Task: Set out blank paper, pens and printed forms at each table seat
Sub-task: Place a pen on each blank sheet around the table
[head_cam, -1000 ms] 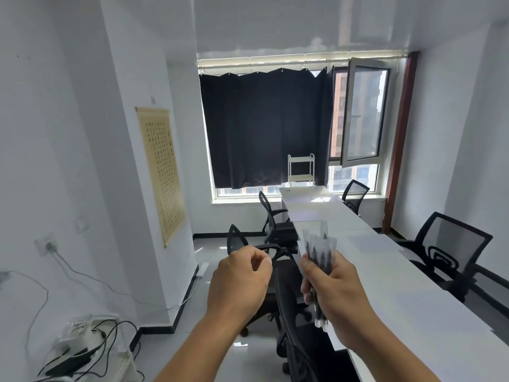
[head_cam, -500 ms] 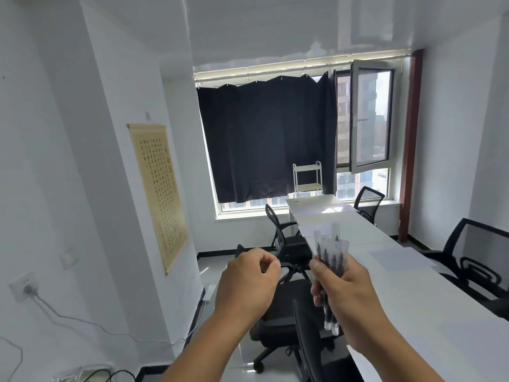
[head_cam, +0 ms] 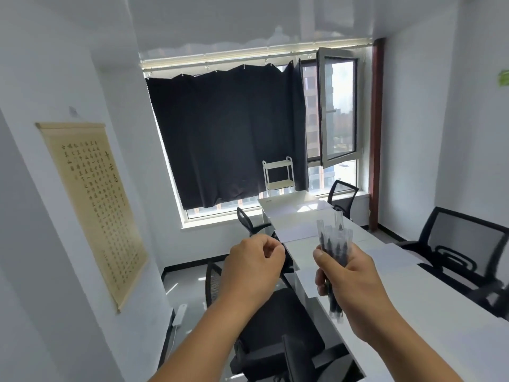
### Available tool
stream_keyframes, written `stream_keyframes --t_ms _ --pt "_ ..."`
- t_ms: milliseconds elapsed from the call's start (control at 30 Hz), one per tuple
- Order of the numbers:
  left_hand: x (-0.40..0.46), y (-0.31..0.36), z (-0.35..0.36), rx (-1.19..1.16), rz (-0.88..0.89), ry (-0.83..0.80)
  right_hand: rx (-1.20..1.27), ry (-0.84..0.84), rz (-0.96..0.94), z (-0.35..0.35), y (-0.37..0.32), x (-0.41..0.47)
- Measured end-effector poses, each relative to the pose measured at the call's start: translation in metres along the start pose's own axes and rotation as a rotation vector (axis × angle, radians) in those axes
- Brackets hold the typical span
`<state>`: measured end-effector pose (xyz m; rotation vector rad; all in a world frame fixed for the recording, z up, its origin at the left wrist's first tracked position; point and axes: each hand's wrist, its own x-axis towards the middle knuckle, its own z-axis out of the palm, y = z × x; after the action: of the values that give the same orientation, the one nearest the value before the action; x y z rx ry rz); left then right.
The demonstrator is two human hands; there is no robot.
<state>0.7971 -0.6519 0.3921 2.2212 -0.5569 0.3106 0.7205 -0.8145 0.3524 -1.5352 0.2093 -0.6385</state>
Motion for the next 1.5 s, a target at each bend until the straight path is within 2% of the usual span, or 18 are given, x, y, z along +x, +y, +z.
stream_keyframes --t_ms 200,333,533,767,1133,1333,1500 --pt "0.068 -0.027 0.034 -0.076 0.086 -0.129 -0.076 0.137 0.038 0.013 0.028 0.043" --pt "0.113 -0.056 0.051 -0.128 0.167 -0.233 -0.12 0.288 0.033 0.035 0.042 0.07" --pt "0.171 -0.086 0.054 -0.222 0.261 -0.368 -0.16 0.445 0.025 0.076 0.047 0.096" --pt "0.201 -0.094 0.072 -0.304 0.369 -0.506 -0.216 0.598 0.042 0.094 0.056 0.101" --pt "0.196 -0.038 0.168 -0.377 0.527 -0.724 -0.189 0.918 0.062 0.022 0.085 0.087" --pt "0.197 -0.017 0.232 -0.41 0.512 -0.838 -0.169 1.002 0.092 -0.024 0.107 0.097" --pt "0.193 0.003 0.275 -0.559 0.443 -0.985 -0.171 1.049 0.145 -0.057 0.125 0.097"
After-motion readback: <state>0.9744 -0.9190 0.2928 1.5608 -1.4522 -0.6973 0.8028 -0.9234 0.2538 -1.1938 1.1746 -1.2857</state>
